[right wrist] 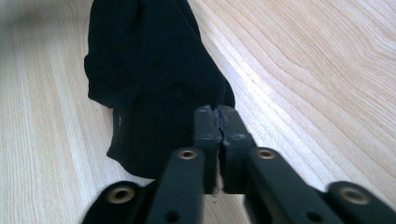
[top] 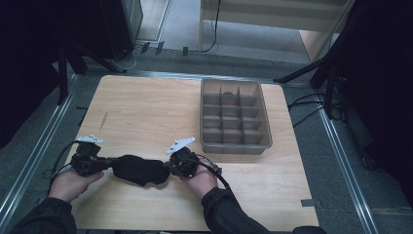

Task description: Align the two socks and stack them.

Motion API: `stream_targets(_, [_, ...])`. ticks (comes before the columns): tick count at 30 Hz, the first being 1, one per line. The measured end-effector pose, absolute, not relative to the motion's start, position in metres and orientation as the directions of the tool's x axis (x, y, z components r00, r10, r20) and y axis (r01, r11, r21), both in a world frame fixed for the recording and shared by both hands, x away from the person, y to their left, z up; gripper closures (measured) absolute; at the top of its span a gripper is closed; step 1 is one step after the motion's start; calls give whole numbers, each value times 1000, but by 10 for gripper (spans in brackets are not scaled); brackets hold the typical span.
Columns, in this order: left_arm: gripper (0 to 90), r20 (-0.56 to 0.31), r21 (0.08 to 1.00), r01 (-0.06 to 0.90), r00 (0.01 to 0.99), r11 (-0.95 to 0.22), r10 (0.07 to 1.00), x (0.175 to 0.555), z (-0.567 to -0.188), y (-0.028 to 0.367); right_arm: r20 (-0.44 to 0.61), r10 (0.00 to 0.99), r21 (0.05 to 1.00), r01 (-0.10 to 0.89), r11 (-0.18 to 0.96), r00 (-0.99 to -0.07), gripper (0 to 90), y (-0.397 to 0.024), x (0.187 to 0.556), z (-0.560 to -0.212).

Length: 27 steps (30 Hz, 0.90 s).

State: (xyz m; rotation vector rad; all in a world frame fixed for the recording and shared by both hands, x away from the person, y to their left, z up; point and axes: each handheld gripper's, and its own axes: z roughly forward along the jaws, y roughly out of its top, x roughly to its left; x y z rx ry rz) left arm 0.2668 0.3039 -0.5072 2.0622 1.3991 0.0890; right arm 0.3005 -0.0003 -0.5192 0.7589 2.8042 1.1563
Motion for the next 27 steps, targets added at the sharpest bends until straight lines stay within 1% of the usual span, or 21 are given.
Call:
stream_targets(3, [813, -282, 537, 810, 437, -237, 854, 266, -507, 303, 174, 447, 663, 440, 605, -877, 709, 2, 301, -522])
stream_targets(4, [812, -278, 537, 809, 439, -240, 854, 266, -507, 303, 172, 450, 662, 441, 606, -876, 690, 3, 302, -524])
stream_targets(7, [811, -274, 537, 808, 438, -241, 856, 267, -508, 303, 187, 453, 648, 456, 610, -872, 736, 6, 303, -530])
stream_targets(9, [812, -271, 536, 810, 432, -238, 860, 266, -508, 303, 207, 450, 638, 468, 612, -869, 797, 8, 304, -533])
stream_targets(11, [812, -275, 539, 810, 429, -231, 861, 266, -508, 305, 203, 448, 636, 465, 616, -871, 882, 9, 304, -533])
stream_targets(18, [813, -285, 536, 815, 417, -217, 863, 266, -507, 309, 178, 445, 647, 445, 619, -878, 893, 11, 305, -526])
stream_targets(20, [814, -274, 534, 817, 411, -218, 870, 266, -508, 310, 159, 446, 654, 432, 621, -881, 895, 11, 305, -524])
stream_targets(27, [812, -270, 520, 825, 403, -220, 875, 268, -512, 313, 153, 462, 650, 441, 619, -873, 892, 12, 310, -526])
